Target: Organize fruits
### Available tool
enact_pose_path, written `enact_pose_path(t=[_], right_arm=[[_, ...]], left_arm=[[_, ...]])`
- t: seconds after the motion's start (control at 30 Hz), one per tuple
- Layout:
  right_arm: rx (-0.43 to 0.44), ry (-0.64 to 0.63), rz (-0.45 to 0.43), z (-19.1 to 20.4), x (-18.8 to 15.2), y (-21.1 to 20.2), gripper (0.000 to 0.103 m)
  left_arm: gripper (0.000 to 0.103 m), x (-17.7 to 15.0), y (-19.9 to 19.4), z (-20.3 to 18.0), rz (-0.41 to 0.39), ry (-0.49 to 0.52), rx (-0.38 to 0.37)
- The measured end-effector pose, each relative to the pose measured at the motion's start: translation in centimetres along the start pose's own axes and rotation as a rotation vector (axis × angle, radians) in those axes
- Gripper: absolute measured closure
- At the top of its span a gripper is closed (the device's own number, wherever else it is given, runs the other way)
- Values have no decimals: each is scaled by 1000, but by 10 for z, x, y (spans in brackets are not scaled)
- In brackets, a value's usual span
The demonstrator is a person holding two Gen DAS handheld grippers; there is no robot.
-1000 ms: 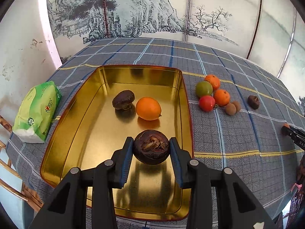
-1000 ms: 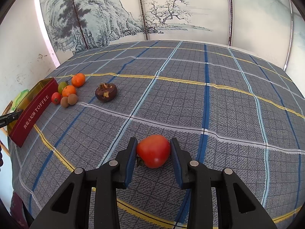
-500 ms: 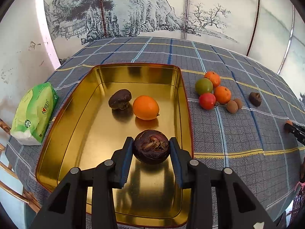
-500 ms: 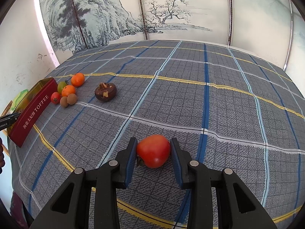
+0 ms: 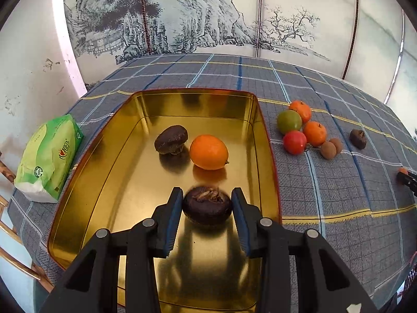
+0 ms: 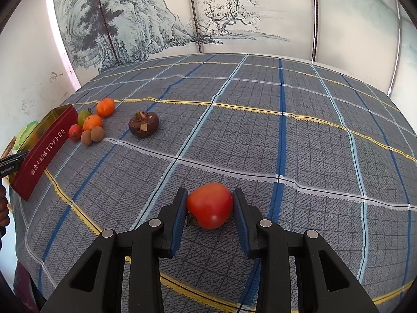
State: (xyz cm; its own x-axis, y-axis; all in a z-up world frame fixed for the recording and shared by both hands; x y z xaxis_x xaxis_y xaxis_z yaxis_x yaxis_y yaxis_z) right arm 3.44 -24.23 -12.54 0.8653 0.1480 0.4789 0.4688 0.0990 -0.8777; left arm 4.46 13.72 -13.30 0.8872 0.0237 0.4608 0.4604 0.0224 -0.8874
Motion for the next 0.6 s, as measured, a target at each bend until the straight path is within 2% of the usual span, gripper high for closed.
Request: enact_pose_path(t=[0.07, 0.13, 0.33, 0.6], right_arm=[[0, -1, 2, -1, 0, 1, 67], [-2, -2, 5, -2, -1, 2, 67], [-8, -4, 9, -2, -1, 3, 67], [-24, -12, 11, -3, -2, 3, 67]], left_arm=[[67, 0, -1, 0, -13, 9, 12], [57, 1, -2, -1, -23, 19, 23], [38, 3, -8, 1, -69, 20, 19], [37, 4, -12, 4, -95, 0, 17]])
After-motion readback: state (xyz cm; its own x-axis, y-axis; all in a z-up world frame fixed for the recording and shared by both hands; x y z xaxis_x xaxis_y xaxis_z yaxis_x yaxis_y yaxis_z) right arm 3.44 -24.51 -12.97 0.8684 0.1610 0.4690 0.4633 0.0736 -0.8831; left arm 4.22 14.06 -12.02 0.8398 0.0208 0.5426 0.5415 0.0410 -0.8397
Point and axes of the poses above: each gripper's, at about its wrist camera, not at the fingertips, and y roughly the way its jaws point, z to its left, x to its top, the point moved 7 cm from there along y, roughly the way its jaws point, and after that the axes turned 15 degrees about z, right-handed, at the moved point
